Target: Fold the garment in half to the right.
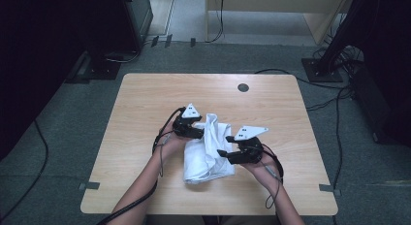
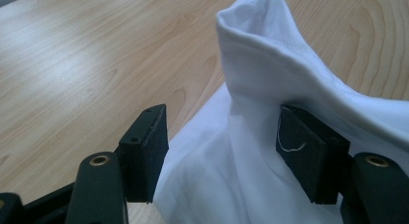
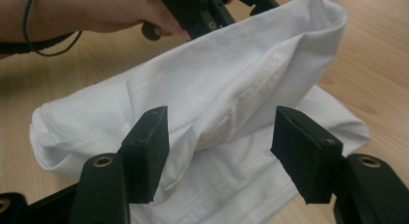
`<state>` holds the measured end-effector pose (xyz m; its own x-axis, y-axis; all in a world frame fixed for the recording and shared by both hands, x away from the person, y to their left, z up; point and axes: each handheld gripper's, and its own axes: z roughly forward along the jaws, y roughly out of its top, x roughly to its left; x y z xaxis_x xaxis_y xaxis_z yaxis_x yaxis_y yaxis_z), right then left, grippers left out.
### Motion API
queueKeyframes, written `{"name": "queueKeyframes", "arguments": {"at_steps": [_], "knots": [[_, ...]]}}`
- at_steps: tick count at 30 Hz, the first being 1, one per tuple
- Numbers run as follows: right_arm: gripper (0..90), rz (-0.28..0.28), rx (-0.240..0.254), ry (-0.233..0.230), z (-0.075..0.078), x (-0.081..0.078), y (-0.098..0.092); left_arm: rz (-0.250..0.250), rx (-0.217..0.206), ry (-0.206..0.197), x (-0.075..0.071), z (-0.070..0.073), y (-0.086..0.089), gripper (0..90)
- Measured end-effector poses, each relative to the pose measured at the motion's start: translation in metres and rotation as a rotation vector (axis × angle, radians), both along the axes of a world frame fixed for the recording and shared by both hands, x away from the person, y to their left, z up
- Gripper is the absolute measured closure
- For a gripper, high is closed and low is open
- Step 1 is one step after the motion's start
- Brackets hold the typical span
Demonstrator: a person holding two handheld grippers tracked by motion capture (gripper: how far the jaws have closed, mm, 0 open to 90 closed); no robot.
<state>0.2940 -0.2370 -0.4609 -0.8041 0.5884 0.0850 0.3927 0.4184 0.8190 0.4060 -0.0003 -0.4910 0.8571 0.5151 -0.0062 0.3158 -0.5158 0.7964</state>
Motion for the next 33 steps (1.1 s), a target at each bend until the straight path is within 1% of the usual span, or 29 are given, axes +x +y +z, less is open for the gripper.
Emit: {"name": "queueKeyframes", "arguments": {"at_steps": [3,4,6,7,8,9,12,14,15,18,20,22,24,25,30,33], "knots": [[39.0,-0.013,0.008,-0.015,0.006,0.000,-0.005,-0.014,0.004,0.012,-0.001,0.001,-0.004,35.7],[39.0,-0.015,0.014,-0.019,0.008,0.001,-0.006,-0.020,0.015,0.008,-0.002,0.001,-0.006,35.7],[39.0,-0.018,0.019,-0.028,0.013,0.002,-0.007,-0.017,0.040,-0.005,-0.003,0.000,-0.012,35.6],[39.0,-0.016,0.023,-0.034,0.015,0.002,-0.006,-0.005,0.049,-0.011,-0.004,0.000,-0.014,34.4],[39.0,-0.015,0.026,-0.035,0.017,0.003,-0.005,0.006,0.052,-0.009,-0.004,0.000,-0.017,32.4],[39.0,-0.012,0.027,-0.042,0.019,0.003,-0.003,0.013,0.057,-0.009,-0.005,0.001,-0.020,32.4],[39.3,0.004,0.030,-0.054,0.022,0.006,0.005,-0.005,0.067,-0.023,-0.008,0.002,-0.027,32.4],[39.6,0.014,0.018,-0.054,0.021,0.008,0.011,-0.015,0.067,-0.024,-0.009,0.002,-0.028,32.4],[39.6,0.019,0.010,-0.054,0.020,0.009,0.014,-0.013,0.072,-0.022,-0.009,0.002,-0.027,31.6],[39.8,0.031,-0.004,-0.057,0.020,0.010,0.018,-0.008,0.042,-0.013,-0.010,0.006,-0.019,30.4],[39.9,0.030,-0.009,-0.058,0.018,0.010,0.017,0.001,0.033,-0.009,-0.011,0.009,-0.012,30.4],[40.0,0.024,-0.010,-0.054,0.017,0.010,0.014,0.003,0.017,-0.002,-0.013,0.012,-0.005,30.4],[40.2,0.016,-0.004,-0.054,0.017,0.010,0.011,-0.020,-0.014,0.020,-0.016,0.014,0.000,30.4],[40.5,0.015,0.000,-0.054,0.018,0.010,0.010,-0.032,-0.020,0.025,-0.018,0.014,0.002,30.4],[40.8,0.010,0.007,-0.067,0.024,0.011,0.009,-0.057,0.015,0.013,-0.029,0.008,-0.004,30.3],[41.0,0.019,0.009,-0.077,0.029,0.011,0.013,-0.051,0.029,0.002,-0.031,0.002,-0.011,30.1]]}}
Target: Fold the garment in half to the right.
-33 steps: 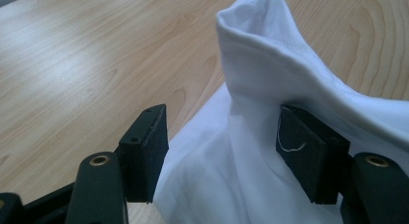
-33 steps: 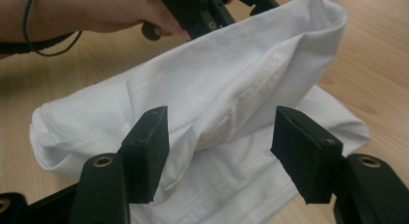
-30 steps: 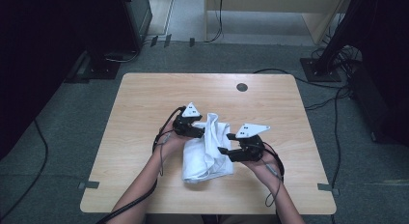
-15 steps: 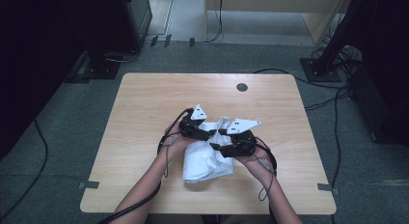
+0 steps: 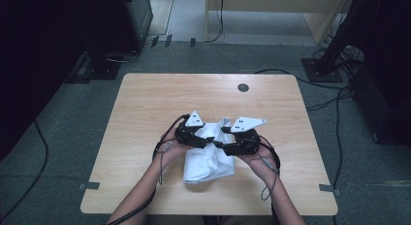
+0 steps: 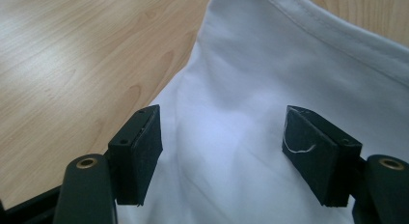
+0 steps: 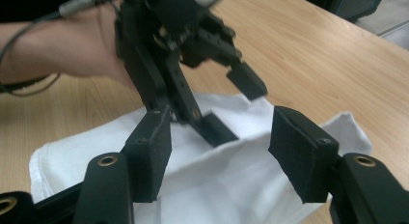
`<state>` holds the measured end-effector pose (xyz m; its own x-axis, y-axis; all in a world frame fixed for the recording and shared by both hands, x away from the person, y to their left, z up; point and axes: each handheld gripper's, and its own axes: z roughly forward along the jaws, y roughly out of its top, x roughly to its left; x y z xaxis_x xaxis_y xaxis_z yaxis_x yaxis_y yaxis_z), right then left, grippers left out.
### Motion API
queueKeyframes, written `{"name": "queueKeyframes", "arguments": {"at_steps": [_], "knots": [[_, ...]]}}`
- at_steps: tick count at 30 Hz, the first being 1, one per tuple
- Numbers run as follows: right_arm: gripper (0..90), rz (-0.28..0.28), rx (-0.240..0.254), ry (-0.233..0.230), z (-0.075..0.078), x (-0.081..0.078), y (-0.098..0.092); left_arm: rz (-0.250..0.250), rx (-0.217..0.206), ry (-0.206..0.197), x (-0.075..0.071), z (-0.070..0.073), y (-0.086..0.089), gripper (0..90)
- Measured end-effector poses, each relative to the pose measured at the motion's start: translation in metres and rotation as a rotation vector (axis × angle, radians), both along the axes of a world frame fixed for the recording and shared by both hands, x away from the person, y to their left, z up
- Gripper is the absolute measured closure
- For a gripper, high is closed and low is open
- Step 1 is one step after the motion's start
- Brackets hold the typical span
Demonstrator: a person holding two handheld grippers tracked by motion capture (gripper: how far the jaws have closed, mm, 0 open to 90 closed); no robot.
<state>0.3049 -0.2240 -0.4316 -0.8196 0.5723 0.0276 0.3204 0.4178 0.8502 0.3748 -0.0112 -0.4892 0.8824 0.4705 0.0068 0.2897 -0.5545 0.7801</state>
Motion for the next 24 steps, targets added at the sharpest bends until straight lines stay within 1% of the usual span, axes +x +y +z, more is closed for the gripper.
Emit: {"name": "queueKeyframes", "arguments": {"at_steps": [2,5,7,8,9,11,14,15,18,19,22,24], "knots": [[41.1,0.008,-0.006,-0.005,0.001,0.001,0.004,-0.004,0.004,0.003,-0.001,-0.004,-0.005,30.0],[41.5,0.016,-0.019,0.010,-0.003,0.007,0.010,-0.027,0.020,0.020,-0.002,-0.011,-0.009,29.9],[42.1,0.021,-0.028,0.023,-0.010,0.011,0.012,-0.035,0.005,0.046,0.000,-0.013,-0.008,29.1],[42.1,0.020,-0.034,0.035,-0.014,0.012,0.013,-0.034,-0.006,0.053,0.002,-0.012,-0.005,29.1],[42.4,0.023,-0.042,0.043,-0.018,0.014,0.014,-0.029,-0.013,0.051,0.003,-0.011,-0.002,29.1],[42.6,0.021,-0.058,0.065,-0.028,0.016,0.013,-0.007,-0.025,0.047,0.006,-0.007,0.006,29.1],[42.5,0.002,-0.094,0.088,-0.040,0.018,0.007,0.040,-0.031,0.027,0.012,-0.001,0.019,29.1],[42.5,-0.001,-0.097,0.092,-0.043,0.019,0.005,0.055,-0.037,0.024,0.014,0.000,0.023,29.1],[42.5,-0.010,-0.109,0.109,-0.050,0.018,-0.001,0.100,-0.039,0.009,0.021,0.004,0.033,29.1],[42.5,-0.011,-0.116,0.111,-0.052,0.017,-0.002,0.116,-0.042,0.003,0.023,0.004,0.035,29.1],[41.8,-0.017,-0.139,0.116,-0.058,0.016,-0.005,0.155,-0.040,0.005,0.030,0.002,0.040,29.2],[41.1,-0.018,-0.141,0.127,-0.062,0.016,-0.008,0.170,-0.029,-0.005,0.033,-0.001,0.041,29.1]]}}
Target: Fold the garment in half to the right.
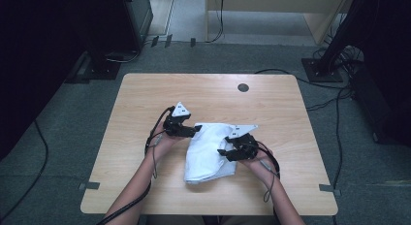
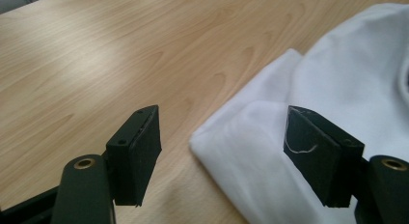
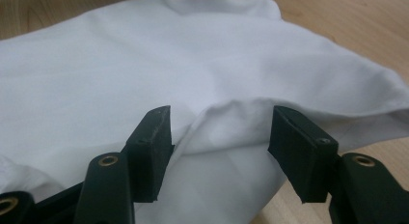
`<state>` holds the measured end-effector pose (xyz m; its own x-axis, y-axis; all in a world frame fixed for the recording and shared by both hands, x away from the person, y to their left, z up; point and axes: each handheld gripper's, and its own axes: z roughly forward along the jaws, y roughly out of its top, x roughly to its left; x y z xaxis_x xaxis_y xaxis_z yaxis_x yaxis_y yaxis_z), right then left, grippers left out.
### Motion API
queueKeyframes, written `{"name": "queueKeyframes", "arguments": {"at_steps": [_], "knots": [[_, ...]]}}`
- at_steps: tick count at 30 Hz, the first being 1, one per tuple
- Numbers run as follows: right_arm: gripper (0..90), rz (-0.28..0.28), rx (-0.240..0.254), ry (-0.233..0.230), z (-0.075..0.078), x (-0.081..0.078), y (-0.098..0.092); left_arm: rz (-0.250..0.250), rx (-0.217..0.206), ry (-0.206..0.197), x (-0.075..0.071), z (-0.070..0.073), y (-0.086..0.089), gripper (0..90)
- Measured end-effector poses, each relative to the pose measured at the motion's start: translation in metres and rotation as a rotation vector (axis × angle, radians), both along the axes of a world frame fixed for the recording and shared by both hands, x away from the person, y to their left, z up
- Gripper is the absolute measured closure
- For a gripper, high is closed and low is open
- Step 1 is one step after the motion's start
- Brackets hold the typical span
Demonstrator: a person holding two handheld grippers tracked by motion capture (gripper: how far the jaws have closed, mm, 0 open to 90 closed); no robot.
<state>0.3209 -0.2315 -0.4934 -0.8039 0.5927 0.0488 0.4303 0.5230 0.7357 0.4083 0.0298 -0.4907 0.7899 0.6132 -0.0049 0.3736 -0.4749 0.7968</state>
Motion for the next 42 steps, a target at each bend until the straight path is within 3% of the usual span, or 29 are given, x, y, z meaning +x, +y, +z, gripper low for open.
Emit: {"name": "queueKeyframes", "arguments": {"at_steps": [5,8,19,23,28,33,42], "knots": [[40.8,0.001,0.002,0.031,-0.010,0.001,-0.004,0.039,0.011,0.007,0.010,-0.011,-0.001,29.1],[40.1,-0.002,0.002,0.045,-0.012,0.002,-0.007,0.037,0.014,0.003,0.010,-0.014,-0.003,29.1],[40.2,0.015,0.030,-0.029,0.016,0.005,0.007,0.020,0.030,-0.021,0.012,-0.008,-0.011,29.2],[40.3,0.019,0.044,-0.033,0.020,0.010,0.016,0.000,0.047,-0.023,0.014,-0.009,-0.017,29.1],[40.0,0.022,0.018,-0.024,0.011,0.020,0.028,0.000,0.053,-0.003,0.018,-0.017,-0.020,29.1],[40.4,0.003,0.013,0.013,-0.010,0.032,0.029,0.006,0.049,-0.005,0.021,-0.021,-0.017,29.1],[41.1,0.001,0.023,0.022,-0.024,0.029,0.019,0.016,0.034,0.001,0.024,-0.028,-0.011,29.1]]}}
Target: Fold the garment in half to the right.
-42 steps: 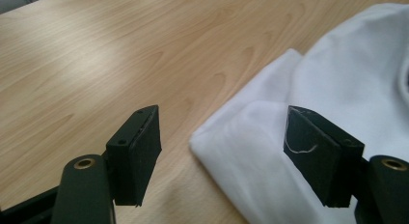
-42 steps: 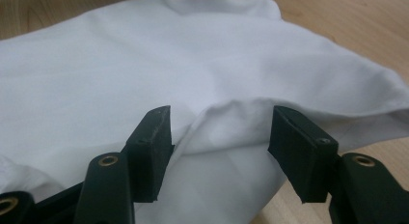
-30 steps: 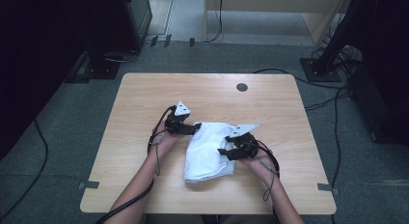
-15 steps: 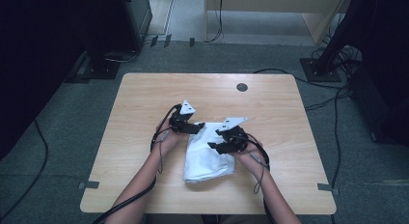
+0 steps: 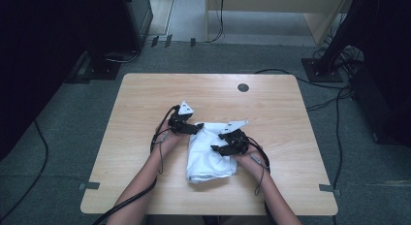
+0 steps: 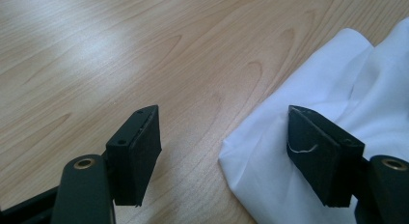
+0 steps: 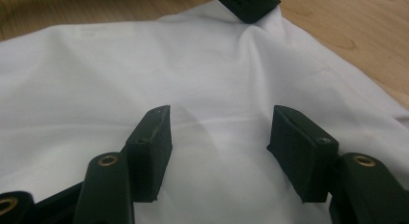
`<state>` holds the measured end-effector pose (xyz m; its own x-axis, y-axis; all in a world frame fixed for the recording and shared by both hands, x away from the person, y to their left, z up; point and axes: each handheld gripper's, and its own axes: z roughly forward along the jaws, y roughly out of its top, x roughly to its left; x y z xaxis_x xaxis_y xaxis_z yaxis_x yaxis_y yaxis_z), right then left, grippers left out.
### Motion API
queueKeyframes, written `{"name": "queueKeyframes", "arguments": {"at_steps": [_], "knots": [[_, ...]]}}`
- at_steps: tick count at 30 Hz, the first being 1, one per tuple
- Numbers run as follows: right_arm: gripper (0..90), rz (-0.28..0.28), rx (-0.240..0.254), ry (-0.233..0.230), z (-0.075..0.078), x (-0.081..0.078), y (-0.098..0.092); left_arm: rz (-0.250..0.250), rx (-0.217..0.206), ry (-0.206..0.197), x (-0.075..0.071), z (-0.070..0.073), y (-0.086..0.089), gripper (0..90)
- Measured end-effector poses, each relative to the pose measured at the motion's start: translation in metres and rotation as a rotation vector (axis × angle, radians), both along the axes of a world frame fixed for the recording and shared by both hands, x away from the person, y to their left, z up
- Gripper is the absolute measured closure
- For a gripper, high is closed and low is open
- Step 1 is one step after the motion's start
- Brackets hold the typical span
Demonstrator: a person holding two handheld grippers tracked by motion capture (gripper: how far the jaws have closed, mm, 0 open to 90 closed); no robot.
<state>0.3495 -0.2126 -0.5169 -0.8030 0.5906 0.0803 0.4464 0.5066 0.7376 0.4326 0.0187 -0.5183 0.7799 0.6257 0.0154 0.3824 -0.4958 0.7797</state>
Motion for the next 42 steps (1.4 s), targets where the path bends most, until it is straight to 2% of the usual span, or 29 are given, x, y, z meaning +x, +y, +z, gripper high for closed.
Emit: {"name": "queueKeyframes", "arguments": {"at_steps": [5,8,10,12,17,20,26,29,31,34,39,42], "knots": [[40.9,0.000,0.006,-0.005,-0.001,-0.005,-0.007,0.018,-0.019,0.016,-0.001,0.000,0.001,29.1],[38.7,-0.008,0.023,-0.004,0.003,-0.006,-0.009,0.020,-0.040,0.000,-0.007,0.004,0.001,29.1],[38.6,-0.014,0.050,-0.022,0.008,-0.007,-0.011,0.015,-0.044,-0.009,-0.011,0.007,0.003,29.1],[38.7,-0.014,0.049,-0.050,0.012,-0.007,-0.012,0.011,-0.046,-0.021,-0.017,0.011,0.006,29.1],[36.3,-0.020,0.037,-0.087,0.016,-0.006,-0.014,0.018,-0.066,-0.017,-0.032,0.015,0.015,29.0],[36.3,-0.027,0.034,-0.078,0.013,0.000,-0.016,0.022,-0.076,-0.014,-0.041,0.015,0.018,29.0],[34.0,-0.039,0.025,-0.059,0.003,0.008,-0.016,-0.008,-0.075,-0.026,-0.062,0.017,0.017,27.9],[34.8,-0.040,0.014,-0.048,-0.001,0.011,-0.015,-0.029,-0.082,0.001,-0.071,0.017,0.015,27.9],[34.7,-0.042,0.017,-0.050,-0.003,0.012,-0.015,-0.052,-0.075,0.015,-0.077,0.014,0.012,27.9],[34.8,-0.044,0.015,-0.053,-0.005,0.013,-0.014,-0.069,-0.042,0.017,-0.084,0.009,0.008,27.9],[34.8,-0.038,0.007,-0.057,-0.007,0.013,-0.015,-0.058,-0.039,0.033,-0.085,0.001,0.009,27.9],[35.4,-0.038,0.014,-0.060,-0.010,0.014,-0.015,-0.061,-0.013,0.028,-0.086,-0.002,0.008,28.0]]}}
